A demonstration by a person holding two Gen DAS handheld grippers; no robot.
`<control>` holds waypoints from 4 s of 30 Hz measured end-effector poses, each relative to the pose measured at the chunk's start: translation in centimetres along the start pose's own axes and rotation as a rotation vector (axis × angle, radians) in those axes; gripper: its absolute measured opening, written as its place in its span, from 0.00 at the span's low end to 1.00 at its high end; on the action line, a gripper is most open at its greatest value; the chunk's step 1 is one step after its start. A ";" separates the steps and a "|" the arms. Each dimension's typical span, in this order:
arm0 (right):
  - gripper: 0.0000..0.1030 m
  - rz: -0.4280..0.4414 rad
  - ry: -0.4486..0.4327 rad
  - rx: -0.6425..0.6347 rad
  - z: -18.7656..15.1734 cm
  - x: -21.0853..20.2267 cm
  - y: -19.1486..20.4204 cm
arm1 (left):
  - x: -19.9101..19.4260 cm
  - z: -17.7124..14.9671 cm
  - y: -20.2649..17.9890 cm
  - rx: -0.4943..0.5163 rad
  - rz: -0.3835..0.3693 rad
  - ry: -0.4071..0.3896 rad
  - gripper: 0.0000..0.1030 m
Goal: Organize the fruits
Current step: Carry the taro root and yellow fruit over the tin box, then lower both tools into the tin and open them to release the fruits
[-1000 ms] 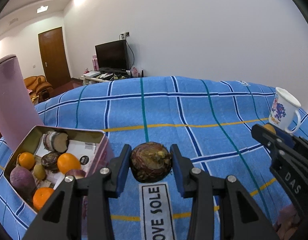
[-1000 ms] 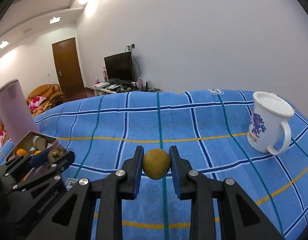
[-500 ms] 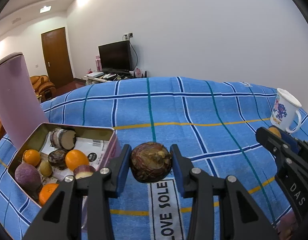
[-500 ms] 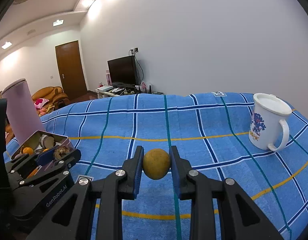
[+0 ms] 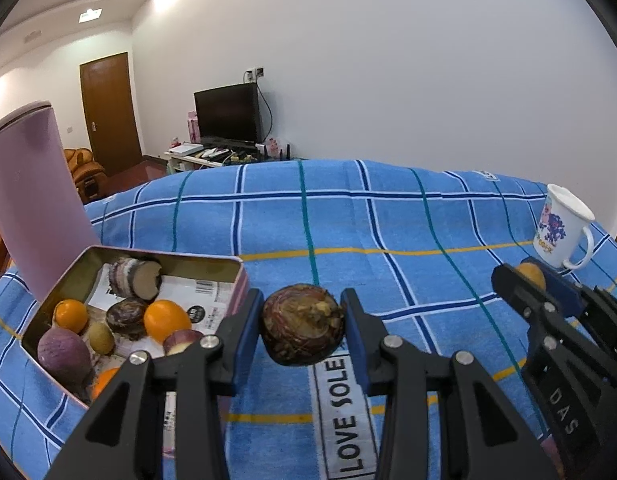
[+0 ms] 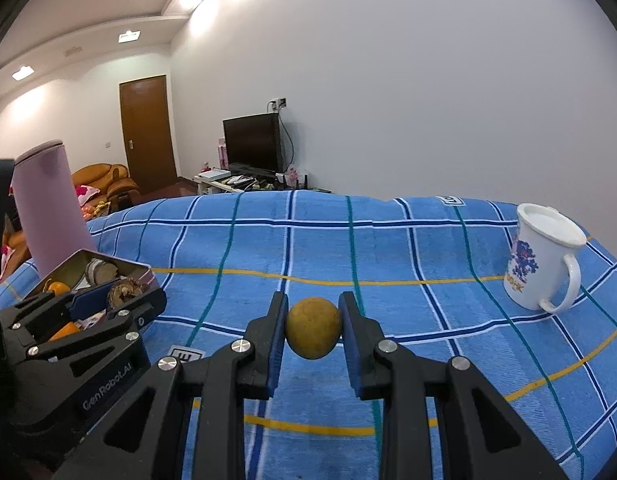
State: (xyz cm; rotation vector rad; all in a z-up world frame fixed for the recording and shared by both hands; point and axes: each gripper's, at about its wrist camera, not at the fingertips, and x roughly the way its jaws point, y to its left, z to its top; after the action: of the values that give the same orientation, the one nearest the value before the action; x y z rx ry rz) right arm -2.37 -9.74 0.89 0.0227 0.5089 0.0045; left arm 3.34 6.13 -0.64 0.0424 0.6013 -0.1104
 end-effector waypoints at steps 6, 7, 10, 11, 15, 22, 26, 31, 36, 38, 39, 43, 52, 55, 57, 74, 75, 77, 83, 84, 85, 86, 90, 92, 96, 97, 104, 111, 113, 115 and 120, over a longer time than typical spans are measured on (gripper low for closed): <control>0.27 0.026 0.004 -0.010 0.1 0.1 1.2 | -0.2 0.4 1.4 -0.019 0.009 -0.006 0.40; 0.27 0.032 0.007 -0.014 0.2 0.2 1.5 | -0.2 0.4 1.5 -0.020 0.011 -0.008 0.40; 0.27 0.050 0.002 -0.024 0.7 0.3 2.4 | -0.4 0.7 2.4 -0.023 0.016 -0.016 0.40; 0.27 0.061 -0.004 -0.025 1.0 0.2 2.7 | -0.4 0.7 2.7 -0.025 0.018 -0.019 0.40; 0.27 0.102 -0.029 -0.029 2.1 -0.1 4.3 | -0.4 1.1 4.3 -0.033 0.044 -0.030 0.40; 0.27 0.166 -0.049 -0.052 2.9 0.4 8.0 | 0.3 1.5 8.2 -0.069 0.095 -0.022 0.40; 0.27 0.201 -0.050 -0.073 3.0 0.8 10.3 | 0.2 1.6 10.1 -0.071 0.121 -0.032 0.40; 0.27 0.229 -0.038 -0.074 2.9 1.5 12.1 | 0.5 1.4 12.3 -0.074 0.158 -0.021 0.40; 0.27 0.256 -0.022 -0.091 2.8 2.2 14.0 | 0.8 1.3 14.1 -0.072 0.182 -0.008 0.40; 0.27 0.267 -0.019 -0.093 3.0 2.6 14.6 | 1.0 1.3 14.9 -0.077 0.192 -0.001 0.40; 0.27 0.272 -0.017 -0.093 3.2 2.8 14.8 | 1.1 1.3 15.2 -0.081 0.196 0.003 0.40; 0.27 0.296 -0.003 -0.089 3.5 3.8 16.3 | 1.3 1.2 16.1 -0.094 0.214 0.019 0.40; 0.27 0.323 0.032 -0.052 3.2 6.5 18.0 | 1.8 1.0 17.6 -0.092 0.286 0.038 0.40; 0.27 0.324 0.055 -0.049 2.8 7.0 17.7 | 2.1 0.9 17.4 -0.071 0.305 0.044 0.40; 0.27 0.316 0.061 -0.049 2.7 7.4 17.5 | 2.3 0.8 17.4 -0.063 0.310 0.049 0.40; 0.28 0.282 0.129 -0.072 2.5 9.8 17.9 | 3.9 0.2 16.4 -0.023 0.299 0.109 0.40; 0.28 0.285 0.138 -0.074 2.5 9.9 18.0 | 3.9 0.2 16.3 -0.016 0.300 0.112 0.40; 0.28 0.289 0.146 -0.073 2.5 10.1 18.1 | 4.1 0.1 16.0 -0.005 0.302 0.117 0.40; 0.28 0.289 0.185 -0.090 2.4 11.0 18.3 | 4.5 -0.1 15.8 0.003 0.296 0.138 0.40; 0.28 0.286 0.193 -0.095 2.4 11.1 18.4 | 4.6 -0.1 15.8 0.004 0.292 0.143 0.40; 0.28 0.287 0.205 -0.098 2.4 11.2 18.4 | 4.6 -0.2 15.7 0.004 0.286 0.149 0.40; 0.28 0.292 0.215 -0.097 2.3 11.3 18.4 | 4.6 -0.2 15.6 0.009 0.291 0.147 0.40; 0.28 0.297 0.221 -0.103 2.4 11.2 18.4 | 4.6 -0.3 15.8 0.006 0.289 0.148 0.40; 0.28 0.297 0.222 -0.106 2.4 11.1 18.4 | 4.5 -0.3 15.7 0.010 0.292 0.148 0.40; 0.28 0.309 0.232 -0.136 2.3 11.1 18.9 | 4.7 -0.5 15.3 0.047 0.325 0.150 0.40; 0.28 0.310 0.233 -0.145 2.2 11.1 19.0 | 4.7 -0.5 15.2 0.056 0.334 0.153 0.40; 0.28 0.324 0.237 -0.155 2.1 11.0 19.1 | 4.8 -0.4 15.2 0.068 0.341 0.155 0.40; 0.28 0.343 0.238 -0.149 2.0 10.8 19.0 | 4.8 -0.4 15.2 0.070 0.342 0.156 0.40; 0.28 0.344 0.238 -0.149 2.0 10.8 19.0 | 4.8 -0.4 15.2 0.071 0.341 0.155 0.40; 0.28 0.344 0.238 -0.150 2.0 10.8 19.0 | 4.8 -0.4 15.2 0.073 0.341 0.154 0.40; 0.28 0.347 0.240 -0.153 2.0 10.8 19.0 | 4.8 -0.4 15.0 0.085 0.347 0.151 0.40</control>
State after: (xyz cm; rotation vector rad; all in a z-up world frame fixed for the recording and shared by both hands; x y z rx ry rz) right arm 8.06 9.36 -2.20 -0.0399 0.7378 0.3893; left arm 8.73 20.59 -3.58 0.2384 0.7308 0.2056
